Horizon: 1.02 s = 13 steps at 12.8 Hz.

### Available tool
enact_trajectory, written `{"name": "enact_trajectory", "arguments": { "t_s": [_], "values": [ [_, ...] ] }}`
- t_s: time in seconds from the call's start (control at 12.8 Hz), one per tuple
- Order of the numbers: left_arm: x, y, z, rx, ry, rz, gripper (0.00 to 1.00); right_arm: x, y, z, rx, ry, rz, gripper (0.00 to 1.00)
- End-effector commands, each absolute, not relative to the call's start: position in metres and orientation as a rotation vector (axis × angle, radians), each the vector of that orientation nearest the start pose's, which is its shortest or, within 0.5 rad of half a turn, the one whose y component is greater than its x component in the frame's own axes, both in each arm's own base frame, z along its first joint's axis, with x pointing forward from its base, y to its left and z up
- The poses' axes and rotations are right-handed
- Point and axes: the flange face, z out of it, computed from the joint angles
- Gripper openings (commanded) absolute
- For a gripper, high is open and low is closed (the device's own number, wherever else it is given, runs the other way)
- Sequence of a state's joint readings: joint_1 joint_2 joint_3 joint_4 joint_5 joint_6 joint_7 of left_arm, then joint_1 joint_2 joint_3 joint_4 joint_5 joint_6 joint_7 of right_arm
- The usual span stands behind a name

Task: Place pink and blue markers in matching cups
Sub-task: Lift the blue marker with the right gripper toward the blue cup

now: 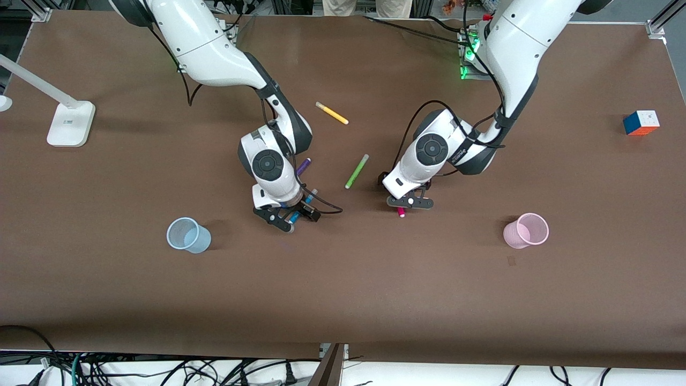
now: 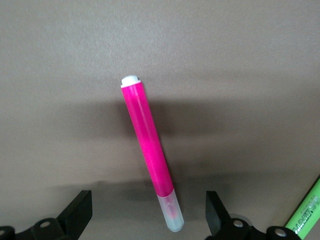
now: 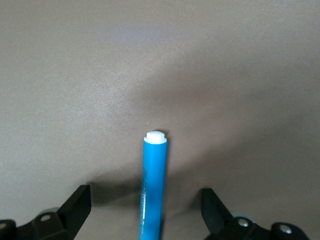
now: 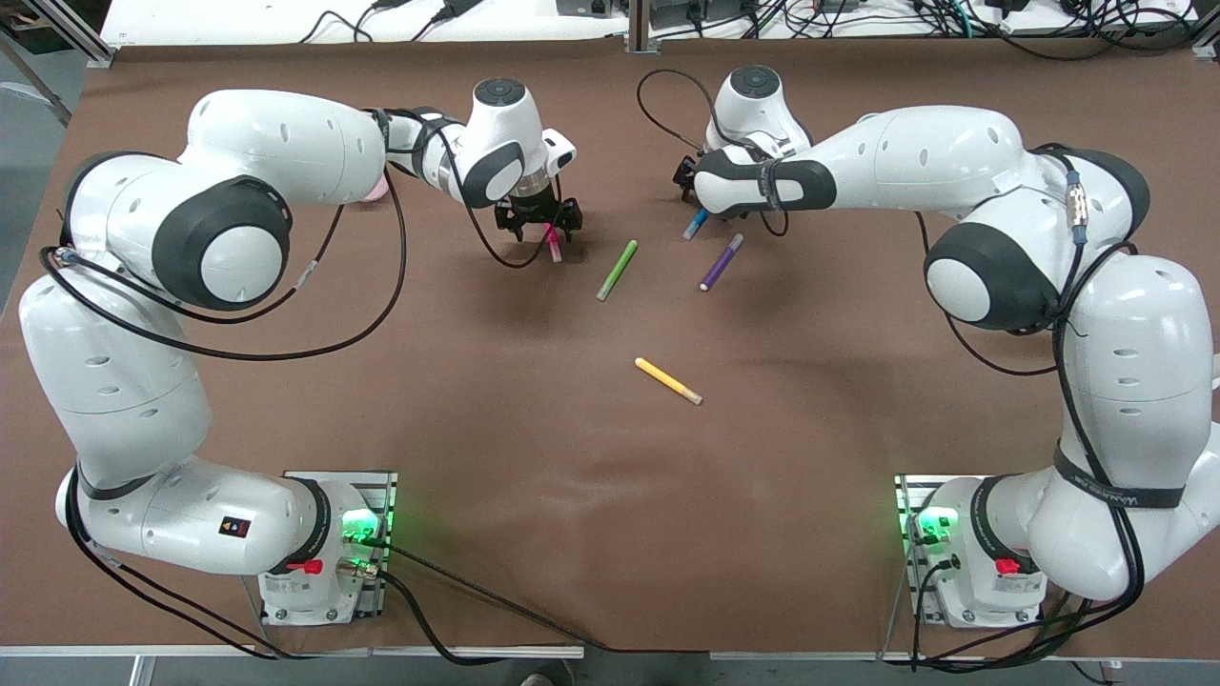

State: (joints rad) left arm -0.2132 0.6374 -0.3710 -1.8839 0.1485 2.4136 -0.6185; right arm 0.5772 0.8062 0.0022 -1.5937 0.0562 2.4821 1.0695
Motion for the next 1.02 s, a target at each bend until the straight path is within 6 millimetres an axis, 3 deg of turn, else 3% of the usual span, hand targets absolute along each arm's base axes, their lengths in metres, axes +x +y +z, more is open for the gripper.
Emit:
{"name": "enact_trajectory", "arguments": {
  "t_s": [0.0, 0.08, 0.24, 0.31, 0.47, 0.63, 0.78, 0.86, 0.94],
  "values": [
    [0.526, -0.35, 0.184, -3.194, -0.055, 0.164, 1.0, 0.588, 0.39, 0.165, -2.932, 0.811, -0.046, 0.86],
    [0.52, -0.358, 0.182, -3.189, -0.096, 0.171, 1.0, 0.588, 0.39, 0.165, -2.935, 0.805, -0.048, 0.75],
    [0.516, -0.36, 0.172, -3.179, -0.106, 0.19, 1.0, 0.588, 0.39, 0.165, -2.936, 0.798, -0.048, 0.2],
    [0.516, -0.36, 0.171, -3.177, -0.106, 0.191, 1.0, 0.59, 0.389, 0.166, -2.936, 0.8, -0.048, 0.0],
    [0.514, -0.361, 0.164, -3.166, -0.08, 0.195, 0.8, 0.591, 0.387, 0.167, -2.933, 0.798, -0.047, 0.0],
    [0.514, -0.36, 0.164, -3.163, -0.075, 0.19, 0.37, 0.596, 0.381, 0.171, -2.927, 0.804, -0.047, 0.0],
    [0.514, -0.36, 0.168, -3.163, -0.072, 0.186, 0.07, 0.602, 0.37, 0.181, -2.927, 0.794, -0.006, 0.0],
    [0.514, -0.361, 0.169, -3.16, -0.069, 0.189, 0.0, 0.608, 0.359, 0.192, -2.927, 0.777, 0.027, 0.0],
    [0.515, -0.36, 0.171, -3.159, -0.067, 0.187, 0.0, 0.617, 0.344, 0.212, -2.918, 0.771, 0.056, 0.0]
  ]
}}
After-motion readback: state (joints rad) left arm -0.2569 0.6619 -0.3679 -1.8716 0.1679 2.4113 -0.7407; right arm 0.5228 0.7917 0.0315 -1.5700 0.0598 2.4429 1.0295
